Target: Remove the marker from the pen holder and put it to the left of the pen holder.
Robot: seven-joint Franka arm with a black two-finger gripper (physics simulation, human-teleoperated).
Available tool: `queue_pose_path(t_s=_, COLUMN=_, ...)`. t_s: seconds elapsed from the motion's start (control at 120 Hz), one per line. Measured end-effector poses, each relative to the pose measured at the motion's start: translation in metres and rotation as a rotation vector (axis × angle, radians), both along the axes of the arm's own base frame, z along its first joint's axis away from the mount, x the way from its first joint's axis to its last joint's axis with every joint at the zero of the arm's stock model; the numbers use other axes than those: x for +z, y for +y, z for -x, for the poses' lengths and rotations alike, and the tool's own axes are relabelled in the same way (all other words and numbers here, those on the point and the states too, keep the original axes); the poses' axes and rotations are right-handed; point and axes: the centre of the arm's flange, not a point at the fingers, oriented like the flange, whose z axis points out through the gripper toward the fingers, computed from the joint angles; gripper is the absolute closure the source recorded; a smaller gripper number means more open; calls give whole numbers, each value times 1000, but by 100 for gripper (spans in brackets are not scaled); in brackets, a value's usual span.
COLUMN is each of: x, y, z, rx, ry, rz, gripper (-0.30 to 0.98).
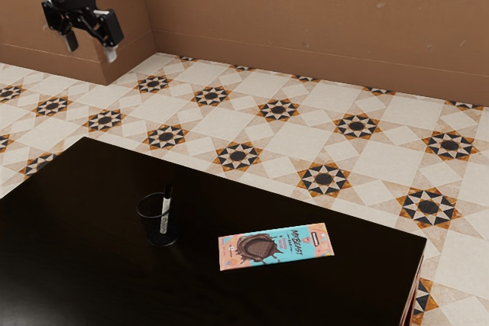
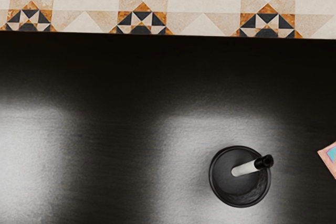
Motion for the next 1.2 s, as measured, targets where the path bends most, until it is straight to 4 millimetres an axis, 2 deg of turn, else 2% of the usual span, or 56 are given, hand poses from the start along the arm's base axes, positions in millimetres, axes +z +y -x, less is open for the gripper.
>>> queue_pose_path(t_s=0.125, x=0, y=0, z=-1, rx=9, ry=-5, rz=3, gripper=0)
queue_pose_path(t_s=0.175, x=-7, y=0, z=-6, rx=12, ry=5, rz=1, gripper=0)
queue_pose_path(t_s=0.267, x=-53, y=4, z=-38, rx=24, ry=67, rz=-5, gripper=0)
queue_pose_path(t_s=0.442, x=-141, y=-1, z=-40, rx=23, ry=152, rz=72, gripper=0)
queue_pose_path(t_s=0.558, x=-175, y=-2, z=-49, rx=31, ry=164, rz=99, gripper=0)
queue_pose_path(t_s=0.633, x=-205, y=-4, z=-60, rx=36, ry=190, rz=106, gripper=0)
queue_pose_path(t_s=0.742, x=-235, y=-20, z=-66, rx=20, ry=199, rz=125, gripper=0)
queue_pose_path(t_s=0.825, x=-254, y=-31, z=-70, rx=16, ry=206, rz=147, gripper=0)
queue_pose_path(t_s=0.967, x=-283, y=-34, z=-62, rx=31, ry=226, rz=179, gripper=0)
queue_pose_path(t_s=1.2, x=-309, y=-38, z=-53, rx=44, ry=249, rz=203, gripper=0)
